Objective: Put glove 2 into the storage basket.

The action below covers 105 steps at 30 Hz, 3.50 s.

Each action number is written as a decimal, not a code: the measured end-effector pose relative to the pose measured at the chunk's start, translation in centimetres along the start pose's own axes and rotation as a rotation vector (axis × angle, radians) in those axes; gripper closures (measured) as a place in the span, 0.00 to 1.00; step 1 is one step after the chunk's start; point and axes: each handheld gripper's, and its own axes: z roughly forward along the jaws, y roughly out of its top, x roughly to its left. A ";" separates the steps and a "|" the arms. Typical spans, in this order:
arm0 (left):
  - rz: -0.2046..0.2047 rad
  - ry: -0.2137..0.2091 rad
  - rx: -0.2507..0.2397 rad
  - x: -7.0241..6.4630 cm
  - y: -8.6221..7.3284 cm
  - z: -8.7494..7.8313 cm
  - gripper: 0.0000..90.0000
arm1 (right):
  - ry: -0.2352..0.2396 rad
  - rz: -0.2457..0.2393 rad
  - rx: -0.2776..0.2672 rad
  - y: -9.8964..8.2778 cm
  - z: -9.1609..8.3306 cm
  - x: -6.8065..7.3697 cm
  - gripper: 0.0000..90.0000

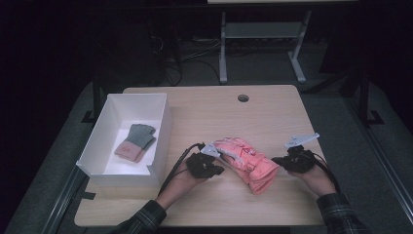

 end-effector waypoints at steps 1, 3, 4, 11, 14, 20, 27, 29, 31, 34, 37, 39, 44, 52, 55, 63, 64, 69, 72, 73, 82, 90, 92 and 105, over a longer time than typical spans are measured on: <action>-0.009 -0.003 -0.005 0.0 0.1 0.2 1.00 | 0.010 -0.009 0.008 0.0 0.3 0.1 1.00; -0.015 -0.001 -0.007 0.1 0.3 0.6 1.00 | 0.037 -0.021 0.033 0.0 0.7 0.5 1.00; -0.002 -0.001 0.000 0.2 0.4 0.8 1.00 | 0.037 -0.021 0.033 0.0 0.7 0.5 1.00; -0.020 0.004 -0.011 0.8 0.3 0.3 1.00 | 0.108 -0.042 0.042 -0.3 1.3 2.2 1.00; -0.026 0.016 -0.010 1.3 -0.4 -0.8 1.00 | 0.152 -0.073 0.049 -0.2 1.8 4.0 1.00; -0.059 0.028 -0.016 1.6 -1.5 -1.9 1.00 | 0.207 -0.109 0.044 0.0 2.2 6.2 1.00; -0.061 0.037 -0.018 2.0 -1.9 -2.6 1.00 | 0.286 -0.158 0.054 0.2 3.3 9.0 1.00; -0.053 0.036 -0.010 2.1 -2.0 -2.6 1.00 | 0.298 -0.169 0.051 0.4 3.6 9.7 1.00; -0.051 0.037 -0.008 2.1 -2.0 -2.6 1.00 | 0.309 -0.183 0.047 0.6 3.9 10.5 1.00; -0.063 0.041 -0.018 2.1 -2.0 -2.6 1.00 | 0.309 -0.208 0.033 1.1 4.4 11.4 1.00; -0.057 0.042 -0.009 2.2 -2.0 -2.7 1.00 | 0.308 -0.217 0.031 1.3 4.4 11.8 1.00; -0.062 0.045 -0.012 2.2 -2.0 -2.6 1.00 | 0.279 -0.213 0.035 1.2 4.0 11.5 1.00; -0.083 0.046 -0.020 2.3 -2.1 -2.7 1.00 | 0.190 -0.135 -0.033 1.1 1.5 9.1 1.00; -0.076 0.051 -0.001 2.4 -2.1 -2.6 1.00 | 0.116 -0.095 -0.194 3.9 0.2 7.2 1.00; -0.076 0.052 0.000 2.4 -2.0 -2.6 1.00 | 0.112 -0.085 -0.202 4.4 0.6 6.9 1.00; -0.077 0.048 0.004 2.4 -2.1 -2.6 1.00 | 0.093 -0.073 -0.161 4.9 2.4 6.9 1.00; -0.077 0.048 0.004 2.4 -2.1 -2.6 1.00 | 0.093 -0.078 -0.156 4.9 2.8 6.9 1.00; -0.075 0.049 0.010 2.4 -2.1 -2.5 1.00 | 0.076 -0.088 -0.085 4.7 4.5 7.3 1.00; -0.078 0.047 0.008 2.4 -2.0 -2.4 1.00 | 0.082 -0.078 -0.070 4.6 4.8 7.2 1.00; -0.079 0.048 0.006 2.4 -2.0 -2.5 0.98 | 0.081 -0.073 -0.045 4.6 5.1 7.2 1.00; -0.096 0.088 -0.034 2.8 -0.1 -4.0 0.78 | 0.071 -0.080 -0.023 4.4 5.5 7.4 1.00; -0.129 0.017 -0.098 2.8 2.6 -4.4 0.41 | 0.057 -0.088 -0.018 4.5 5.6 7.5 1.00; -0.136 -0.002 -0.115 2.8 3.2 -4.1 0.36 | 0.056 -0.088 -0.018 4.5 5.6 7.6 1.00; -0.177 -0.039 -0.056 2.9 4.1 -0.7 0.23 | 0.049 -0.088 -0.017 4.5 5.6 7.7 1.00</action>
